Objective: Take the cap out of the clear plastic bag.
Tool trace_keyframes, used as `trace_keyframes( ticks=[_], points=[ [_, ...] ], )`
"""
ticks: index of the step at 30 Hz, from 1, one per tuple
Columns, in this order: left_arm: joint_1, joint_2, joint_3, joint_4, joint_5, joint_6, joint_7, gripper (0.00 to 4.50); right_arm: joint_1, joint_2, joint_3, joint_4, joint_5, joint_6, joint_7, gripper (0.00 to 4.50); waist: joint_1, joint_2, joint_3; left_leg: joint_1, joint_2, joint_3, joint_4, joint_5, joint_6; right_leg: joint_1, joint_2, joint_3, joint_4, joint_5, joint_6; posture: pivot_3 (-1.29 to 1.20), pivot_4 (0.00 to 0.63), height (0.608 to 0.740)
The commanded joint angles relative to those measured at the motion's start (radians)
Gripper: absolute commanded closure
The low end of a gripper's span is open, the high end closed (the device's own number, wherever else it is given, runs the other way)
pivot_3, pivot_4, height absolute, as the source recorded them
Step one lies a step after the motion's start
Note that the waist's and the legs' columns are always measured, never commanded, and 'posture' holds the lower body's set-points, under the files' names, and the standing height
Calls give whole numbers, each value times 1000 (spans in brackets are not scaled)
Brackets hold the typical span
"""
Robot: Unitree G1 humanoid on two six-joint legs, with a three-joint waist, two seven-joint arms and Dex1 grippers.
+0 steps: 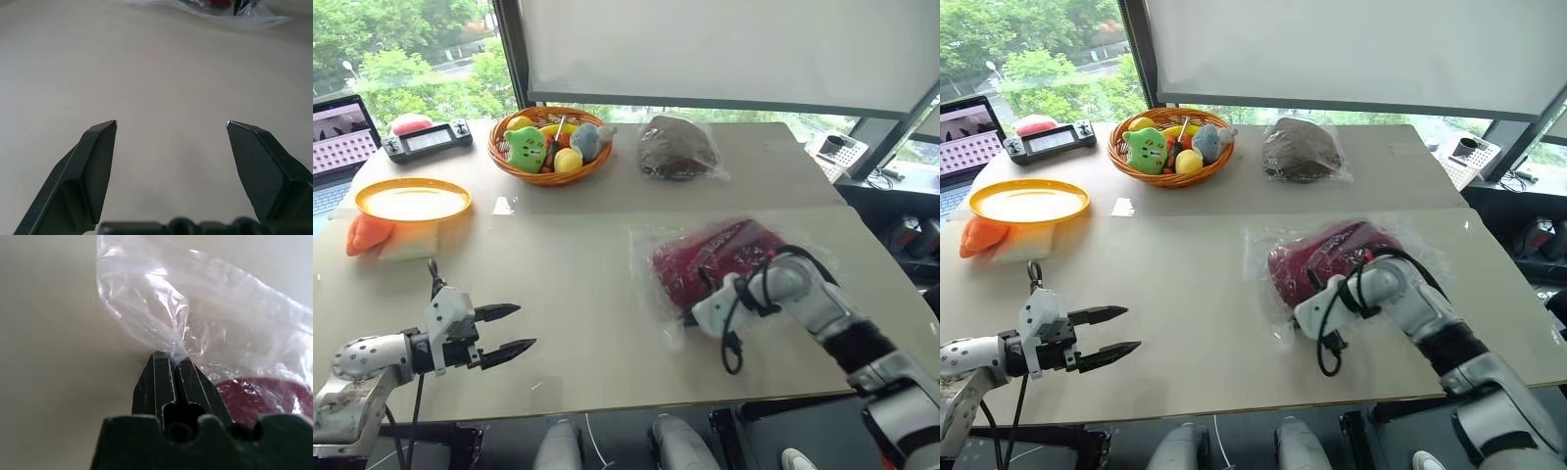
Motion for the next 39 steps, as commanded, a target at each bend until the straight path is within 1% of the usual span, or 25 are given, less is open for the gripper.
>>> trace_keyframes(
  ticks=[1, 2, 4, 8, 11, 14, 16, 18, 19, 20, 21, 23, 25, 28, 31, 32, 33, 34, 38, 39],
  points=[
    [-5, 2, 15, -14, 4, -23, 15, 646, -55, 133, 49, 51, -63, -80, -79, 4462, -7, 0, 0, -1, 0, 0, -1, 0, 0, -2, 1, 0, 0, 2, -2, 0, 150, 740],
    [-2, 2, 17, -16, 3, -23, 17, 646, -57, 162, 61, 50, -60, -102, -81, 4462, -9, 0, 0, -1, 1, 1, -2, 0, 0, -2, 2, 0, 0, 4, -6, 0, 150, 740],
    [1, 3, 19, -17, 3, -23, 21, 646, -47, 191, 79, 50, -41, -145, -64, 4462, -12, 0, 0, -1, 2, 0, -5, 0, 0, -3, 3, 0, 1, 4, -7, 0, 150, 740],
    [-4, 5, 16, -11, 6, -27, 25, 646, 6, 194, 139, 36, 23, -241, 9, 4462, -2, 1, 1, -3, 2, -1, -7, -1, 0, -4, 2, -1, 0, 3, -7, 0, 150, 740],
    [-17, 2, 2, -10, 5, -25, 26, 646, 65, 122, 158, 61, 31, -295, 54, 4462, 2, 1, 1, -3, 0, -1, -7, -2, -2, -3, -1, -1, -1, 2, -6, 0, 150, 740],
    [-31, -1, -12, -3, 11, -24, 26, 646, 112, 10, 135, 103, 31, -289, 88, 4462, 14, 1, 1, -2, -2, -1, -7, -3, -2, -1, -2, -2, -1, 1, -5, 0, 150, 740],
    [-45, -3, -21, 6, 15, -24, 26, 646, 130, -74, 97, 140, 24, -270, 78, 4462, 28, 1, 1, -1, -3, -1, -5, -3, -2, 1, -4, -2, -1, 1, -4, 0, 150, 740],
    [-58, -5, -30, 16, 18, -24, 25, 646, 132, -128, 60, 170, 26, -262, 50, 4462, 40, 2, 1, 2, -4, -1, -3, -3, -2, 7, -5, -3, -3, 0, -3, 0, 150, 740],
    [-66, -6, -35, 22, 19, -24, 24, 646, 128, -147, 41, 182, 25, -256, 30, 4462, 48, 3, 2, 5, -4, -1, -2, -3, -2, 11, -6, -3, -5, -3, -4, 0, 150, 740],
    [-72, -7, -39, 27, 19, -25, 23, 646, 126, -161, 28, 189, 24, -251, 19, 4462, 53, 2, 1, 10, -4, 0, -1, -3, -1, 13, -7, -3, -10, -5, -8, 0, 150, 740],
    [-80, -8, -46, 34, 21, -26, 21, 646, 126, -175, 14, 192, 26, -248, 10, 4462, 56, 1, 1, 12, -4, 2, -1, -2, -1, 14, -8, -2, -10, -5, -7, 0, 150, 740],
    [-98, -12, -62, 46, 23, -28, 15, 646, 134, -196, -10, 180, 44, -236, 1, 4462, 58, 1, 1, 14, -5, 7, -1, -1, 2, 15, -16, -2, -10, -7, -3, 0, 150, 740],
    [-119, -17, -80, 62, 29, -35, 7, 646, 150, -209, -35, 140, 72, -207, 0, 4462, 58, 0, 0, 14, -5, 13, -1, 0, 3, 15, -21, -2, -11, -7, -3, 0, 150, 740],
    [-148, -19, -101, 81, 34, -37, -7, 646, 182, -215, -63, 64, 94, -164, -7, 4462, 58, -1, -1, 13, -4, 15, -1, 1, 4, 15, -22, -2, -12, -3, -8, 0, 150, 740],
    [-167, -21, -112, 94, 34, -39, -11, 646, 221, -219, -93, -16, 119, -94, -6, 4462, 56, -2, -1, 4, -4, 15, -1, 1, 5, 13, -20, -3, -13, 0, -4, 0, 150, 740],
    [-171, -22, -114, 98, 35, -41, -12, 646, 233, -224, -102, -44, 132, -54, 4, 4022, 55, -1, -1, 2, -4, 15, -1, 1, 5, 12, -19, -4, -13, 2, -1, 0, 150, 740],
    [-174, -22, -115, 101, 36, -42, -13, 646, 246, -227, -112, -71, 144, -21, 10, 3704, 55, -1, -1, 1, -4, 15, -2, 1, 5, 11, -18, -5, -13, 4, 3, 0, 150, 740],
    [-175, -22, -117, 103, 36, -44, -14, 646, 258, -231, -121, -95, 154, 3, 15, 3509, 55, -1, -1, 1, -4, 15, -2, 1, 5, 10, -18, -6, -13, 4, 4, 0, 150, 740],
    [-181, -22, -122, 111, 36, -51, -20, 646, 306, -249, -153, -206, 208, 68, 39, 2149, 59, -1, 0, -1, -4, 14, -3, 0, 6, 10, -18, -6, -14, 3, 4, 0, 150, 740],
    [-186, -22, -125, 117, 37, -53, -23, 646, 312, -254, -166, -235, 228, 74, 44, 1750, 58, -1, 0, -1, -4, 14, -3, 0, 6, 10, -18, -7, -15, 3, 4, 0, 150, 740]
  ],
)
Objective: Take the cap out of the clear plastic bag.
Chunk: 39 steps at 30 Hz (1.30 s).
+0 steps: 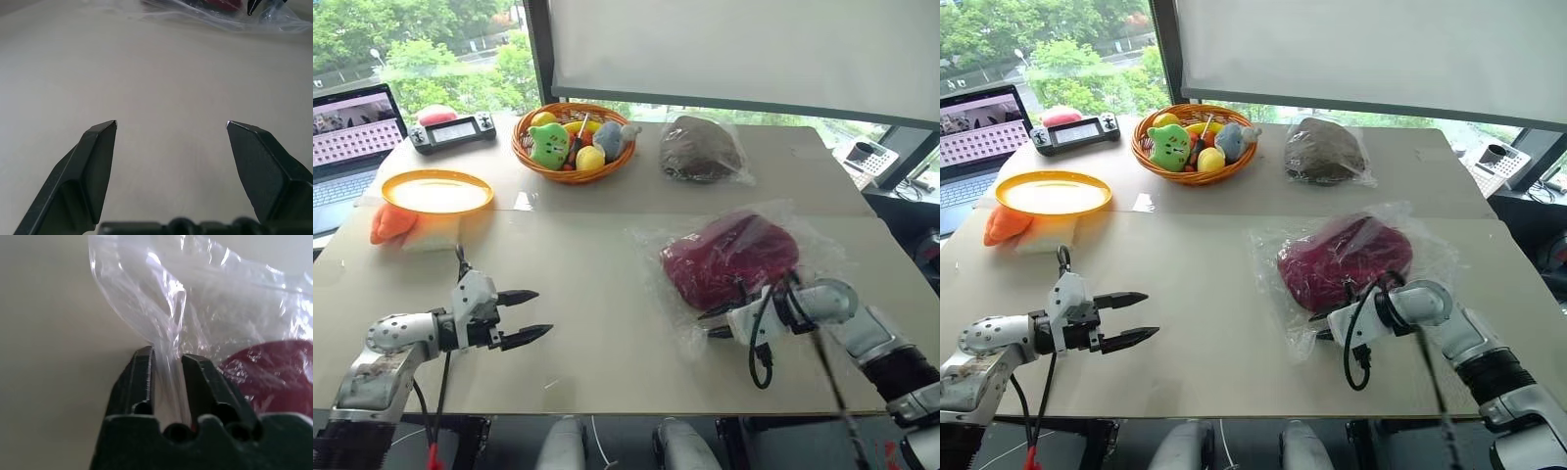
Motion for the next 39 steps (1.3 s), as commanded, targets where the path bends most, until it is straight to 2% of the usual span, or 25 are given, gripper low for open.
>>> trace_keyframes(
  ticks=[1, 2, 3, 5, 8, 10, 12, 16, 21, 25, 27, 33, 36, 39],
  points=[
    [-19, -1, -3, 2, 3, -26, -10, 646, 36, -25, -27, -93, 48, 45, 44, 1413, -1, 0, 0, 0, 0, 0, 0, 0, 0, 0, 0, 0, 0, 0, 0, 0, 150, 740],
    [-22, -1, -6, 6, 3, -29, -12, 646, 39, -30, -40, -116, 62, 50, 50, 1024, -2, 0, 0, -1, 0, 0, 0, 0, 0, 0, 0, 0, -1, 0, 0, 0, 150, 740],
    [-25, -1, -8, 9, 4, -30, -12, 646, 41, -34, -49, -132, 71, 55, 55, 829, -2, 1, 1, -1, 0, 0, 0, 0, 0, 0, 0, 0, -1, 0, 0, 0, 150, 740],
    [-34, -2, -14, 15, 5, -32, -16, 646, 39, -52, -82, -171, 116, 91, 75, 48, -3, 2, 1, -1, 0, 0, 0, 0, 0, -1, 0, 0, -1, 0, 1, 0, 150, 740],
    [-56, -7, -28, 31, 11, -37, -20, 646, 38, -85, -164, -297, 289, 293, 95, 48, -4, 5, 3, -1, 0, 0, 0, 0, 0, -1, 0, 0, -1, 0, 1, 0, 150, 740],
    [-73, -11, -35, 44, 15, -40, -19, 646, 35, -73, -211, -409, 432, 476, 45, 48, -6, 5, 4, -2, 0, 0, 0, 0, 0, -2, 0, 0, 0, 0, 1, 0, 150, 740],
    [-93, -21, -41, 52, 18, -41, -11, 646, 33, -32, -241, -510, 538, 643, -51, 48, -9, 5, 4, -2, 1, 0, 0, 0, 0, -2, 2, 0, 0, 0, 1, 0, 150, 740],
    [-129, -52, -47, 33, 7, -42, 3, 646, 77, 104, -208, -671, 556, 899, -321, 48, -7, 5, 4, -4, 2, -2, 0, 0, 0, -2, 4, 0, 0, 0, 1, 0, 150, 740],
    [-188, -74, -70, 22, 23, -115, -35, 646, 143, 269, -160, -775, 497, 1132, -601, 48, -2, 5, 4, -19, 0, -4, 5, 0, 0, -16, 4, 0, 2, 3, 4, 0, 150, 740],
    [-254, -65, -105, 63, 28, -97, -69, 646, 159, 357, -52, -818, 389, 1268, -771, 48, -3, 5, 3, -20, 0, -4, 7, 0, 0, -15, 4, 0, 2, 3, 5, 0, 150, 740],
    [-275, -69, -111, 81, 32, -97, -73, 646, 149, 355, 3, -809, 296, 1306, -833, 48, -7, 5, 3, -20, 0, -4, 7, 0, 0, -15, 4, 1, 3, 3, 5, 0, 150, 740],
    [-293, -67, -120, 95, 34, -102, -86, 646, 120, 241, 130, -812, 32, 1402, -946, 48, -8, 5, 3, -20, 0, -4, 8, 0, 0, -16, 5, 1, 5, 3, 5, 0, 150, 740],
    [-294, -66, -120, 93, 32, -98, -90, 646, 135, 197, 144, -831, -77, 1452, -1000, 48, -7, 5, 3, -20, -1, -4, 8, 0, 0, -17, 5, 1, 7, 3, 5, 0, 150, 740],
    [-296, -67, -122, 96, 35, -100, -93, 646, 155, 206, 123, -846, -137, 1482, -1039, 48, -5, 5, 3, -20, -1, -4, 10, 0, 0, -17, 5, 1, 7, 3, 5, 0, 150, 740]
  ],
)
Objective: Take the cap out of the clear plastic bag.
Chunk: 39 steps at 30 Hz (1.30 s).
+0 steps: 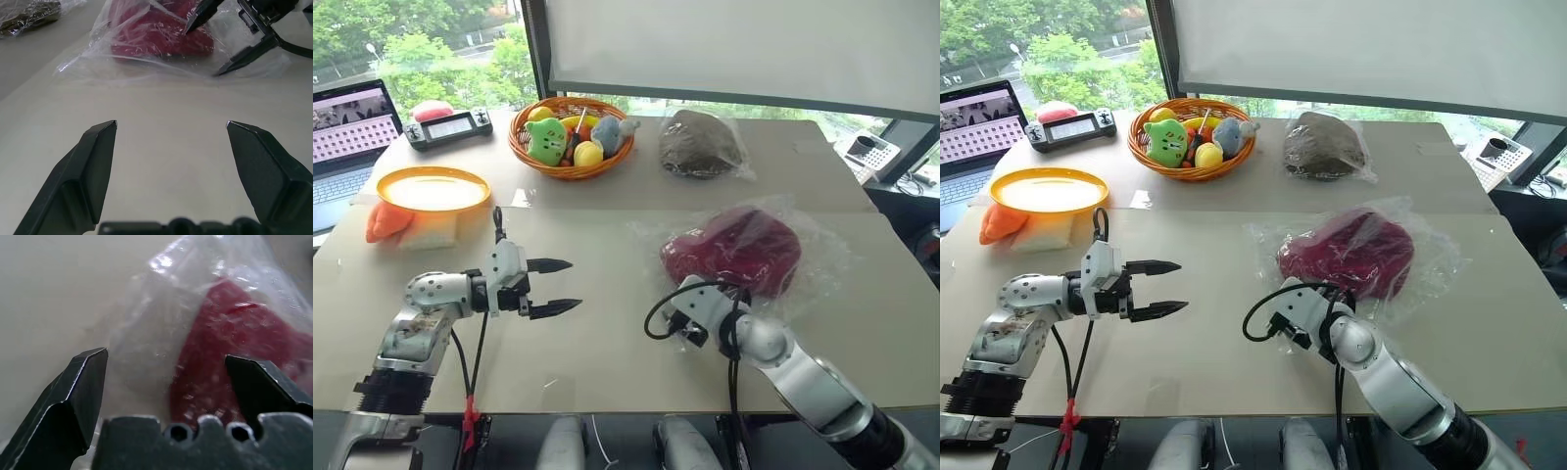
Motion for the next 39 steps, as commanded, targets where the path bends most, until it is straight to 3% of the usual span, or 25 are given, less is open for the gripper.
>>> trace_keyframes(
  ticks=[1, 5, 13, 17, 18, 22, 26, 39],
  points=[
    [-18, 4, 4, -10, -4, -9, -6, 646, 10, 14, -28, -42, -94, 36, -55, 48, -1, 0, 0, 0, 0, 0, 0, 0, 0, 0, 0, 0, 0, 0, 0, 0, 150, 740],
    [-23, 1, 0, -7, -2, -8, -7, 646, 11, 47, -36, -44, -136, 53, -61, 48, -4, 0, 0, 0, 0, 0, 2, 0, 0, 0, 0, 0, 1, 0, 0, 0, 150, 740],
    [-26, -5, -5, -6, -1, -2, -1, 646, 157, 246, -152, 22, -54, 96, -41, 48, -3, -3, -2, 0, 1, -1, 3, 0, 0, 1, 2, 0, 3, 0, 0, 0, 150, 740],
    [-19, -7, -6, -16, -3, 7, 6, 646, 198, 280, -181, 40, -45, 84, -21, 48, -4, -5, -3, 2, 1, -1, 4, 0, 0, 3, 2, 0, 4, 0, 1, 0, 150, 740],
    [-17, -6, -5, -18, -4, 9, 7, 646, 204, 288, -189, 40, -43, 81, -21, 554, -4, -5, -4, 3, 1, -1, 4, 0, 0, 4, 2, 0, 4, -1, 1, 0, 150, 740],
    [-11, -4, -3, -22, -4, 12, 9, 646, 211, 424, -271, 14, 40, 91, -7, 1706, -3, -6, -4, 3, 1, -1, 4, 0, 0, 3, 2, 0, 4, -1, 1, 0, 150, 740],
    [-10, -6, -6, -20, -1, 11, 14, 646, 223, 493, -294, 21, 84, 103, 10, 1706, -14, -6, -4, 2, 2, -1, 4, 0, 0, 3, 3, 0, 4, -1, 0, 0, 150, 740],
    [1, -7, -7, -24, 3, 10, 31, 646, 266, 554, -332, 52, 178, 124, 34, 1706, -29, -6, -4, 3, 3, -1, 4, 0, 0, 3, 3, 0, 5, -1, 0, 0, 150, 740]
  ],
)
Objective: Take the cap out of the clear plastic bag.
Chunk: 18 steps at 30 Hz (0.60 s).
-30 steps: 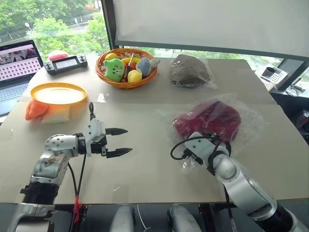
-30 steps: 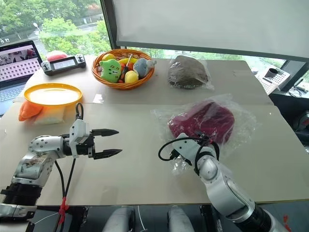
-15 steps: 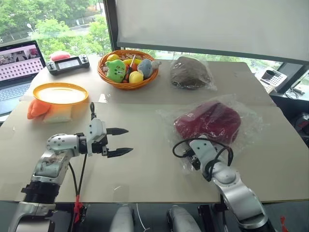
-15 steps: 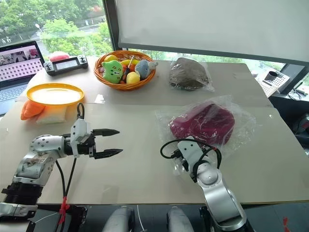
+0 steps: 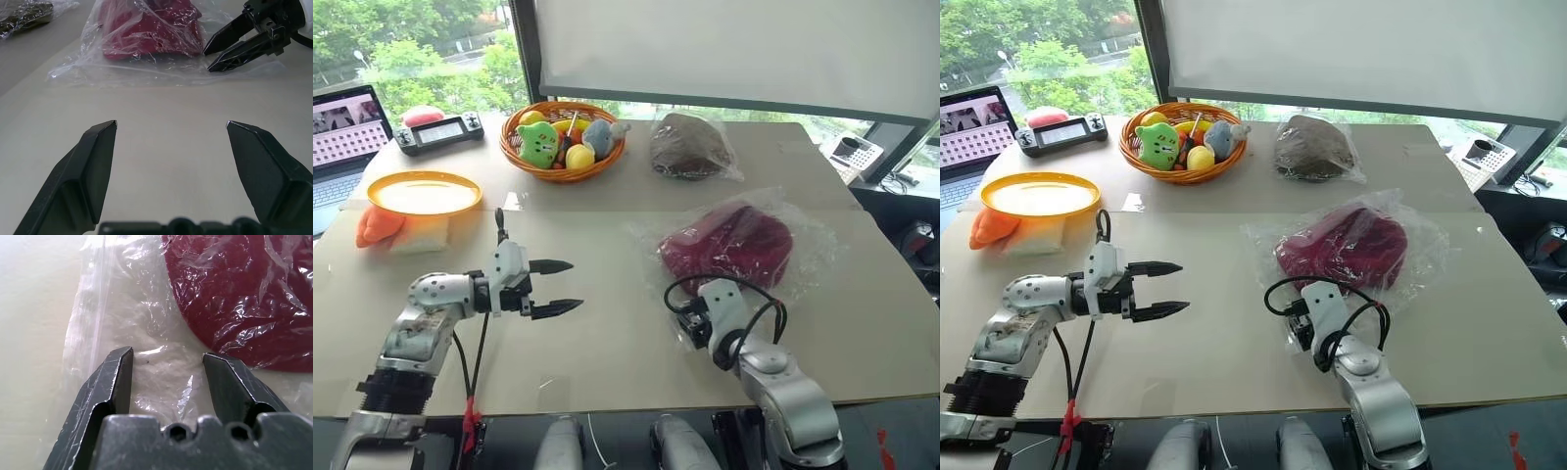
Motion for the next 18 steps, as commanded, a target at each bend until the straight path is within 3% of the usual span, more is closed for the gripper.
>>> trace_keyframes(
  ticks=[1, 9, 12, 18],
  points=[
    [-2, -2, 3, -29, 0, -5, 7, 646, 31, 30, 5, 37, 68, 43, 32, 1706, -2, 0, 0, 0, 0, 0, 0, 0, 0, 0, 0, 0, 0, 0, 0, 0, 150, 740],
    [8, 4, 6, -30, -1, -4, 8, 646, 47, 133, -115, -35, 231, 117, 84, 1706, -4, -1, 0, 0, 2, 0, 0, 0, 0, 0, 2, 0, 1, -1, -1, 0, 150, 740],
    [11, 5, 8, -32, 0, -3, 10, 646, 61, 84, -90, -34, 249, 134, 101, 1706, -4, 0, 0, 0, 2, -1, 0, 0, 0, 0, 2, 0, 1, -1, -1, 0, 150, 740],
    [16, 7, 11, -41, -2, -2, 18, 646, 62, -116, 49, 33, 136, 65, 56, 1706, -2, -1, -1, 1, 2, -1, -1, 0, 0, 0, 2, 0, 1, -1, -2, 0, 150, 740]
  ],
)
